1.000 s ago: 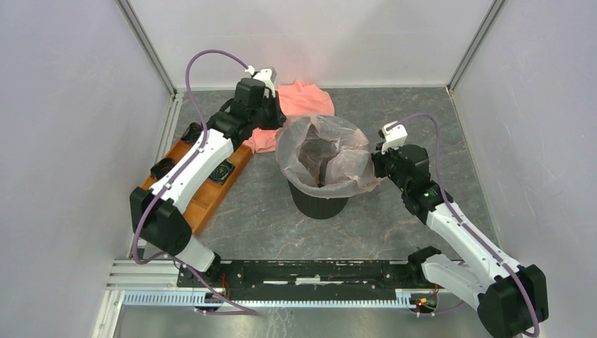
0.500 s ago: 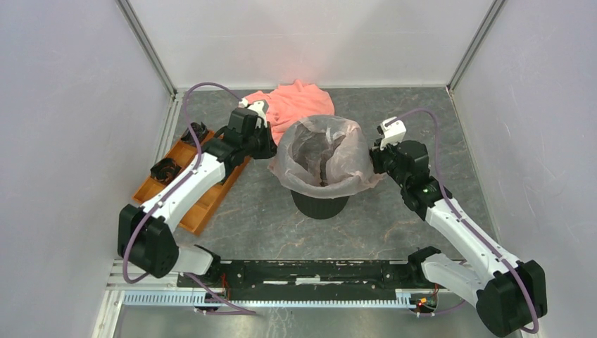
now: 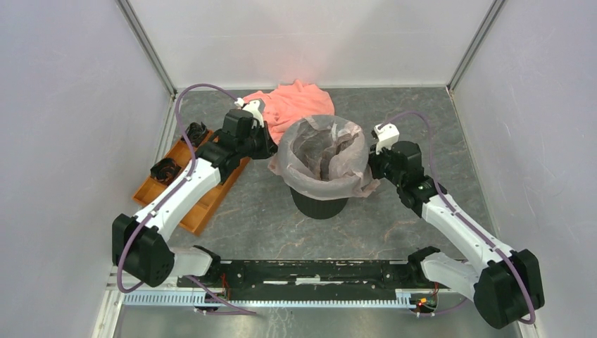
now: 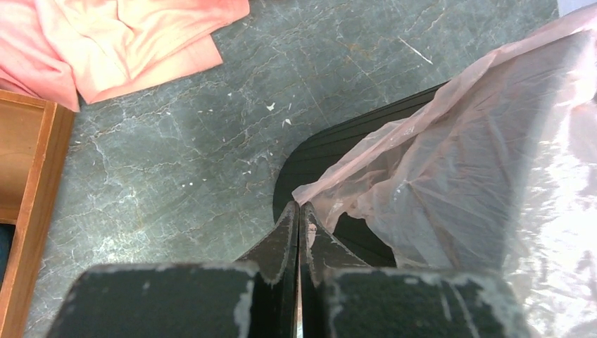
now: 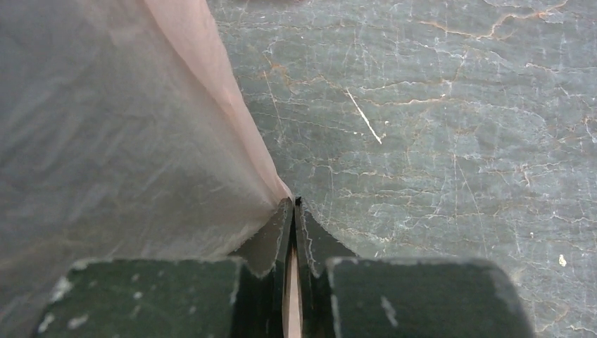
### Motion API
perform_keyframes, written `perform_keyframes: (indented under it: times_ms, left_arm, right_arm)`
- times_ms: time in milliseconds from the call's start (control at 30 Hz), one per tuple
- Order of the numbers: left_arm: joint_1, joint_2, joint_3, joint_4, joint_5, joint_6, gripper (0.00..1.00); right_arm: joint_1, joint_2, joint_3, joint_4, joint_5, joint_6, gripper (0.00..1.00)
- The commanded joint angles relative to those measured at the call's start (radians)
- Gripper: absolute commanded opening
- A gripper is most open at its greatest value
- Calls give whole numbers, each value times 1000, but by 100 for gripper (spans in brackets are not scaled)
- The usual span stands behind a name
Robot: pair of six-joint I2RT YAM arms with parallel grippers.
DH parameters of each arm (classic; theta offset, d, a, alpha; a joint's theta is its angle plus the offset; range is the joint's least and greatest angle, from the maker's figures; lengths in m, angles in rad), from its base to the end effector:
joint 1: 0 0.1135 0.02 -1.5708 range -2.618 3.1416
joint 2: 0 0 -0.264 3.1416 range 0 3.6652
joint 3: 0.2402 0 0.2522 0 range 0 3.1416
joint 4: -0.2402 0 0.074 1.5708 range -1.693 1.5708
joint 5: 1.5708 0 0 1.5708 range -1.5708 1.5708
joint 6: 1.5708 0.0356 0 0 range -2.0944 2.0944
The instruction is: Put the trash bags into the trash bin
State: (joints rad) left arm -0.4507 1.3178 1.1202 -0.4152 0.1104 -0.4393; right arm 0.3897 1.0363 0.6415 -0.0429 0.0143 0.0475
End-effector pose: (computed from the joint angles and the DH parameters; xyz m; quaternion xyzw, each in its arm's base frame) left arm 0.2642 -0.1322 0.3169 0.0305 0.8859 -0.2423 0.3943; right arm 0.2166 0.0884 0.2554 -0.1399 0.8321 0.1105 0.5252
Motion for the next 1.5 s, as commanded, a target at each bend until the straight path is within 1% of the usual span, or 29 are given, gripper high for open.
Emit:
perform_keyframes:
  times_ms: [0, 67, 133, 200, 300, 333, 367, 467, 500, 533, 567, 633, 700, 800, 867, 933, 1067, 1233, 1333, 1367, 1433, 1467]
  left_arm:
    - [6, -40, -94, 42, -12, -42, 2]
    - [6, -72, -154, 66, -17, -56, 2]
    - [6, -102, -199, 81, -26, -61, 2]
    - [6, -125, -219, 75, -37, -61, 2]
    - [6, -144, -221, 61, -27, -64, 2]
    - [6, -148, -218, 60, -19, -66, 2]
    - [6, -151, -216, 61, -11, -66, 2]
    - [6, -151, -205, 53, -15, -54, 2]
    - [5, -148, -196, 43, -23, -43, 2]
    - [5, -148, -186, 27, -35, -35, 2]
    - [5, -148, -178, 13, -50, -28, 3]
    - [6, -156, -164, -10, -78, -19, 8]
    - [6, -171, -149, -33, -92, -13, 19]
    - [6, -205, -126, -69, -107, -11, 31]
    - [6, -225, -114, -107, -145, -18, 41]
    - [7, -255, -113, -140, -148, -36, 50]
    - [6, -307, -162, -151, -118, -80, 62]
    - [6, -295, -258, -70, 1, -152, 64]
    - [6, -271, -313, 9, 63, -199, 65]
    - [7, -260, -338, 57, 75, -213, 65]
    - [7, -223, -366, 105, 106, -234, 64]
    - [7, -206, -380, 135, 130, -247, 62]
  right_arm:
    - [-5, -16, 122, -53, -40, 2, 12]
    - [-5, -51, 122, -33, -40, 11, 20]
    - [-6, -77, 91, -2, -31, 16, 26]
    - [-5, -79, 61, -7, -2, 11, 32]
    - [-5, -63, 102, -119, 54, -7, 40]
    - [-6, -72, 130, -156, 84, -16, 44]
    - [-5, -84, 152, -193, 121, -19, 50]
    - [-8, -160, 189, -238, 245, -23, 74]
    - [-13, -179, 191, -243, 272, -19, 80]
    - [-24, -187, 191, -242, 278, -8, 83]
    - [-38, -187, 192, -241, 251, -1, 84]
    - [-74, -165, 202, -243, 164, 21, 84]
    - [-121, -137, 199, -227, 73, 51, 84]
    - [-209, -106, 180, -167, -103, 97, 84]
    - [-266, -81, 172, -133, -211, 124, 84]
    - [-306, -45, 169, -116, -298, 135, 84]
    - [-328, -17, 110, -54, -390, 152, 84]
    - [-328, 1, 6, 35, -473, 201, 85]
    - [-328, 28, -47, 142, -557, 250, 84]
    - [-328, 41, -55, 155, -563, 256, 84]
    - [-327, 56, -71, 167, -562, 259, 80]
    - [-328, 58, -81, 178, -563, 260, 76]
